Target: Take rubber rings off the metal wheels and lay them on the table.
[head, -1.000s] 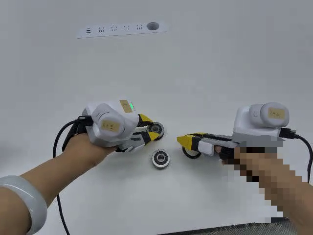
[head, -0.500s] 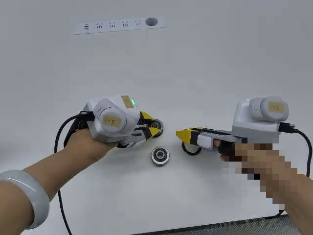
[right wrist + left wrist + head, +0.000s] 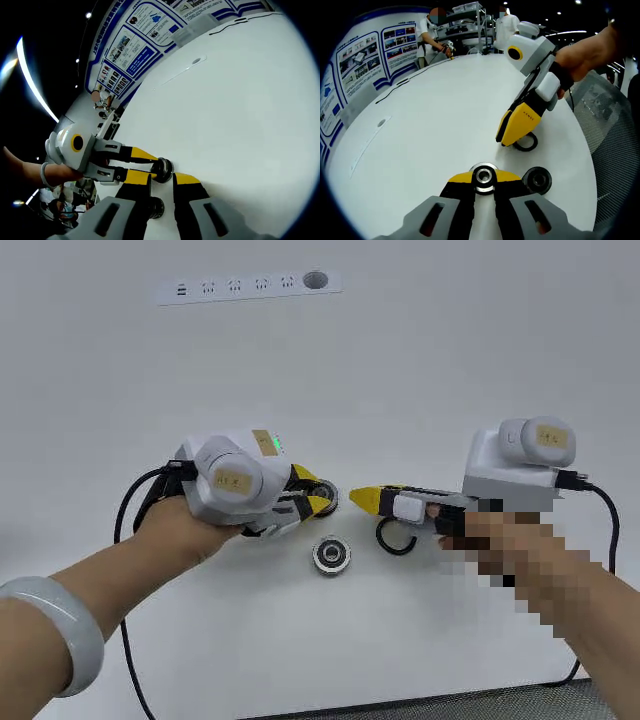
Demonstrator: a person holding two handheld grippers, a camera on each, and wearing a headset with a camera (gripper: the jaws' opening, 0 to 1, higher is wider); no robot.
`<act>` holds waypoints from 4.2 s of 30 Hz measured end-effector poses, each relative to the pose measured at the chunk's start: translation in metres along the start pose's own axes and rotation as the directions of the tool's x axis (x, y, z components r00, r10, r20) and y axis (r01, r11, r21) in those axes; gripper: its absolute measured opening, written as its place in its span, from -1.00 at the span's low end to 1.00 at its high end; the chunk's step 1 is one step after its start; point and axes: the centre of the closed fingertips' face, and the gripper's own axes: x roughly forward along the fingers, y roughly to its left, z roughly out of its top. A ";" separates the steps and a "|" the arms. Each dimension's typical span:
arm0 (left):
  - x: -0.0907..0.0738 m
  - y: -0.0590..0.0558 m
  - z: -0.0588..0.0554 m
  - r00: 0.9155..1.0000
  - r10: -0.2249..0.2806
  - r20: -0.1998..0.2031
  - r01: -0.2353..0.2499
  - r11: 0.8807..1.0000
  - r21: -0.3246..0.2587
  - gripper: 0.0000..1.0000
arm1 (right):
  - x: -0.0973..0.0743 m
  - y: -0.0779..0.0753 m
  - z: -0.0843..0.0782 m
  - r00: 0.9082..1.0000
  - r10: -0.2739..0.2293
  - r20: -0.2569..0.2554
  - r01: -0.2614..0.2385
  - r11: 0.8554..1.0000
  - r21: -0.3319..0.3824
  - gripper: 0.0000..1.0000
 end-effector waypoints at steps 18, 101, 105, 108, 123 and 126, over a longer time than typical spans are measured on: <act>0.000 0.000 -0.001 1.000 0.002 0.007 -0.002 1.000 -0.014 -0.72 | 0.021 -0.001 -0.007 0.995 0.017 -0.095 -0.013 0.999 0.051 -0.60; 0.000 0.000 -0.001 1.000 0.001 0.007 -0.001 1.000 -0.012 -0.72 | 0.025 0.006 -0.007 0.992 0.076 -0.105 -0.062 0.990 0.128 -0.97; 0.000 0.000 -0.001 1.000 -0.001 0.008 0.001 1.000 -0.010 -0.72 | 0.025 0.007 -0.007 0.991 0.077 -0.106 -0.063 0.989 0.130 -0.97; 0.000 0.000 -0.001 1.000 -0.002 0.008 0.002 1.000 -0.006 -0.72 | 0.025 0.007 -0.006 0.991 0.079 -0.104 -0.065 0.989 0.132 -0.97; 0.000 0.000 -0.002 1.000 -0.002 0.008 0.002 1.000 -0.003 -0.72 | 0.027 0.017 -0.006 0.989 0.109 -0.103 -0.095 0.987 0.130 -0.97; 0.000 0.000 -0.002 1.000 -0.003 0.008 0.003 1.000 -0.002 -0.72 | 0.026 0.017 -0.006 0.989 0.112 -0.097 -0.098 0.986 0.131 -0.97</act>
